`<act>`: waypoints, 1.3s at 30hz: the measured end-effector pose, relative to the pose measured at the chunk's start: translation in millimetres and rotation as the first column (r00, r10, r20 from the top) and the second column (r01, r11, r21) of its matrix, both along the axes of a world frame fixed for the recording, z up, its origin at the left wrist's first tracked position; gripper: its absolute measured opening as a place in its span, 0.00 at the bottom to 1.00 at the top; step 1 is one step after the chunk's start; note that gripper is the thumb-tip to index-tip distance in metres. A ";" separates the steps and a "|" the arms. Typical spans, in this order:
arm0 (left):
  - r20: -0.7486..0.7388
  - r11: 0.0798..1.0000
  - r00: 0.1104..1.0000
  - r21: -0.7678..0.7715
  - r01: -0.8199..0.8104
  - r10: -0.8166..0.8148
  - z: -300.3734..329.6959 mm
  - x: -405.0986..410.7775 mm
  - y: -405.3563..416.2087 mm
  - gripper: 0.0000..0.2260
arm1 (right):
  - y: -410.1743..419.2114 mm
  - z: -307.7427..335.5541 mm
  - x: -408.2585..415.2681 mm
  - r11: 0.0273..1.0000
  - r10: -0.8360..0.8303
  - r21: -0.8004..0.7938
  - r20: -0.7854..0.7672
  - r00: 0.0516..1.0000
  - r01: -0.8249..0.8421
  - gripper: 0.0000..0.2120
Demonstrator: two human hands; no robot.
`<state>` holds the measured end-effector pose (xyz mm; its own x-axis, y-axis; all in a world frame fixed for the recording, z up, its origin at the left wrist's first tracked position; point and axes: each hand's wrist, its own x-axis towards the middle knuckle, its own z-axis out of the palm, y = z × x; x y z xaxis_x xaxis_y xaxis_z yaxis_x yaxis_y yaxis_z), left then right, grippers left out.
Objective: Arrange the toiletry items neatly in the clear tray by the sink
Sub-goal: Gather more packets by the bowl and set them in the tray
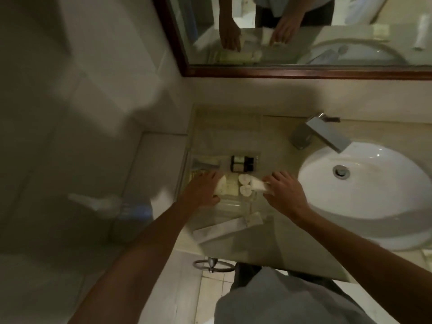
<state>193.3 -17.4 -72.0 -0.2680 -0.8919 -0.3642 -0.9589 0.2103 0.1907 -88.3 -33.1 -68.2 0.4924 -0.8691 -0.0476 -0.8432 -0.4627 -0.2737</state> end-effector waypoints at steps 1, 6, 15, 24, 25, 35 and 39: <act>0.003 1.000 1.000 -0.009 -0.001 0.001 -2.1 7.0 -1.2 0.36 | 1.8 -0.2 3.3 1.000 -0.004 0.005 -0.009 1.000 0.005 0.19; -0.035 0.996 0.999 -0.078 0.036 -0.039 -12.5 17.7 -7.4 0.34 | 6.6 0.7 8.1 0.998 -0.060 0.013 -0.003 0.998 0.060 0.18; -0.102 0.979 0.974 -0.071 0.193 -0.200 -22.6 -18.3 -18.0 0.49 | 0.4 5.4 12.6 0.986 -0.166 0.014 -0.040 0.985 0.166 0.21; -0.216 0.878 0.903 -0.234 -0.417 0.372 -26.6 50.2 12.1 0.41 | -53.0 4.5 137.1 0.999 0.042 -0.005 -0.081 0.996 -0.042 0.26; -0.197 0.861 0.895 -0.251 -0.442 0.401 -26.3 53.6 13.6 0.40 | -58.1 2.2 144.7 0.999 0.033 0.038 -0.110 0.993 -0.029 0.31; -0.121 0.960 0.983 -0.228 -0.165 0.140 -39.4 25.6 -41.1 0.30 | -38.5 -13.5 106.9 0.997 -0.012 0.069 -0.079 0.997 0.017 0.31; -0.153 0.967 0.974 -0.167 -0.192 0.167 -45.4 19.5 -51.7 0.29 | -40.6 -18.9 103.3 0.994 -0.038 0.095 -0.053 0.998 0.043 0.28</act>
